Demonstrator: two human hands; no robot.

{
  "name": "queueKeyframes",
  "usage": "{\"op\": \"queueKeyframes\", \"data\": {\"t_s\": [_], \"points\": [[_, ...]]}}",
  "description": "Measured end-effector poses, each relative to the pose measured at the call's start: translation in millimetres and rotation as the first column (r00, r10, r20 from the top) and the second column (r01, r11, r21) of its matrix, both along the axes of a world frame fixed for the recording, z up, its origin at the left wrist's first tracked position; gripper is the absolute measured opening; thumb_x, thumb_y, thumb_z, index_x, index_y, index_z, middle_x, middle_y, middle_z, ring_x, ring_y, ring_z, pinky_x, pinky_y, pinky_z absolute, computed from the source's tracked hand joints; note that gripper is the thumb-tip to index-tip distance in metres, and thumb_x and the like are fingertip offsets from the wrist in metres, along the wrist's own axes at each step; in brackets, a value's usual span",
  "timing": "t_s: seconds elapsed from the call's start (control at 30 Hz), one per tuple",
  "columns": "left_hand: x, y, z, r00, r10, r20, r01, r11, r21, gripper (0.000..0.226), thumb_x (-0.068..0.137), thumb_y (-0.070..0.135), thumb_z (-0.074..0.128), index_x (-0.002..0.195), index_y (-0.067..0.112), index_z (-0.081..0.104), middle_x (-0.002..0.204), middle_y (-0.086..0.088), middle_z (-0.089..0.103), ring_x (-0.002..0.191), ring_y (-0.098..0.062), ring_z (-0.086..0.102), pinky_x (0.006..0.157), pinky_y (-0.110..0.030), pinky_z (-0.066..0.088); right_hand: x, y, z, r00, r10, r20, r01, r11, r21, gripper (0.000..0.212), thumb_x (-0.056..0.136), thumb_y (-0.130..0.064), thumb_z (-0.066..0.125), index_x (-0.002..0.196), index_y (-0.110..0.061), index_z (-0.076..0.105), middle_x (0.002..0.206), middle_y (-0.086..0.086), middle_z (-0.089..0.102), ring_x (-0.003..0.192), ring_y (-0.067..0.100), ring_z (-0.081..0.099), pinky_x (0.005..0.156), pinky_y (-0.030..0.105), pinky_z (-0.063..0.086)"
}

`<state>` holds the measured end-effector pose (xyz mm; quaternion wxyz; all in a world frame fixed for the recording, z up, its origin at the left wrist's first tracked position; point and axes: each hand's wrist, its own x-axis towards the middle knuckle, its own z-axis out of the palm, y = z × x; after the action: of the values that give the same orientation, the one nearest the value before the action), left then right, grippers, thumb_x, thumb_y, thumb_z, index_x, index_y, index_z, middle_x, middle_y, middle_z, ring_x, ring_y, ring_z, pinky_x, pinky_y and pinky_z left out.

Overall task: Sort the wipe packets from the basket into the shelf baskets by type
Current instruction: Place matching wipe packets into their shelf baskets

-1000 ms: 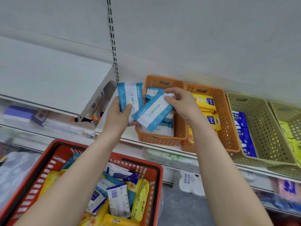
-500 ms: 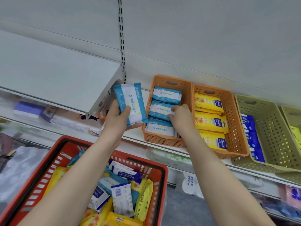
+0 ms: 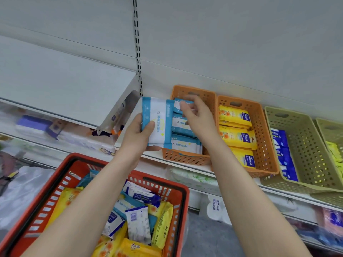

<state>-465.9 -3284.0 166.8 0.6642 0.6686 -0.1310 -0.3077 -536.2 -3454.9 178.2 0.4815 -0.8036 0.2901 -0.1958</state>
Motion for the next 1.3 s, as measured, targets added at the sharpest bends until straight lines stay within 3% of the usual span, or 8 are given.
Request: {"op": "queueKeyframes", "data": {"t_s": [0.17,0.4,0.53,0.63,0.77,0.93,1.1,1.3], "points": [[-4,-2,5,0.963,-0.210,0.168,0.191,0.974,0.121,0.027,0.098,0.017,0.059,0.124,0.024,0.059,0.101,-0.001,0.073,0.075,-0.009,0.070,0.048,-0.025,0.054,-14,-3,21,0.958,0.284,-0.038,-0.282,0.959,0.038,0.019,0.086,-0.015,0.073,0.105,-0.018,0.072,0.089,-0.009,0.071,0.074,-0.001,0.061,0.069,0.018,0.047],[-6,-17,1,0.968,-0.118,0.223,0.098,0.990,0.100,0.031,0.094,0.007,0.063,0.114,0.031,0.063,0.112,-0.003,0.067,0.093,-0.026,0.070,0.077,-0.041,0.061,-50,-15,12,0.970,-0.171,0.174,0.067,0.873,0.483,0.021,0.090,-0.009,0.066,0.108,-0.018,0.059,0.089,0.005,0.072,0.081,0.015,0.068,0.065,0.027,0.055],[-23,-32,-1,0.991,-0.031,0.127,0.029,0.999,0.012,0.037,0.093,0.004,0.062,0.122,0.026,0.052,0.115,-0.003,0.066,0.100,-0.017,0.068,0.083,-0.039,0.060,-52,3,5,0.992,-0.079,0.101,0.002,0.797,0.604,0.033,0.089,-0.011,0.069,0.118,-0.012,0.053,0.095,0.002,0.073,0.083,0.015,0.072,0.063,0.023,0.054],[-27,-37,-4,0.979,-0.062,0.193,0.047,0.995,0.083,0.043,0.091,0.006,0.064,0.126,0.027,0.050,0.112,0.003,0.064,0.101,-0.013,0.066,0.090,-0.038,0.057,-51,-4,1,0.993,-0.092,0.072,0.050,0.889,0.454,0.030,0.093,-0.004,0.060,0.122,-0.012,0.058,0.097,0.003,0.070,0.081,0.014,0.068,0.063,0.023,0.053],[-19,-32,-11,0.901,-0.130,0.415,0.036,0.973,0.228,0.046,0.091,0.005,0.062,0.132,0.025,0.052,0.122,0.002,0.060,0.110,-0.010,0.060,0.098,-0.033,0.052,-51,-38,-1,0.953,-0.025,-0.300,-0.056,0.964,-0.259,0.034,0.092,-0.008,0.058,0.124,-0.018,0.063,0.116,0.001,0.065,0.103,0.017,0.059,0.082,0.022,0.041],[-20,-37,-21,0.606,-0.413,0.680,0.090,0.885,0.457,0.035,0.096,0.009,0.056,0.130,0.017,0.061,0.131,-0.004,0.058,0.119,-0.020,0.055,0.099,-0.031,0.044,-35,-35,-13,0.757,0.235,-0.609,-0.408,0.899,-0.160,0.027,0.088,-0.016,0.066,0.111,-0.029,0.062,0.099,-0.001,0.061,0.094,0.021,0.061,0.079,0.030,0.047],[-24,-58,-37,0.336,-0.750,0.569,0.133,0.636,0.760,0.024,0.101,0.013,0.047,0.118,0.010,0.064,0.122,-0.008,0.060,0.110,-0.026,0.058,0.089,-0.033,0.047,-27,-40,-32,0.705,0.174,-0.687,-0.465,0.845,-0.263,0.038,0.086,-0.014,0.069,0.121,-0.028,0.064,0.122,0.005,0.061,0.110,0.023,0.058,0.092,0.034,0.049],[-23,-73,-39,0.181,-0.836,0.518,0.125,0.541,0.831,0.034,0.106,0.026,0.036,0.115,0.007,0.064,0.115,-0.010,0.061,0.110,-0.026,0.056,0.092,-0.040,0.047,-19,-45,-53,0.733,0.072,-0.677,-0.479,0.761,-0.438,0.057,0.089,-0.006,0.059,0.141,-0.026,0.047,0.132,0.007,0.045,0.121,0.028,0.043,0.102,0.036,0.040]]}}
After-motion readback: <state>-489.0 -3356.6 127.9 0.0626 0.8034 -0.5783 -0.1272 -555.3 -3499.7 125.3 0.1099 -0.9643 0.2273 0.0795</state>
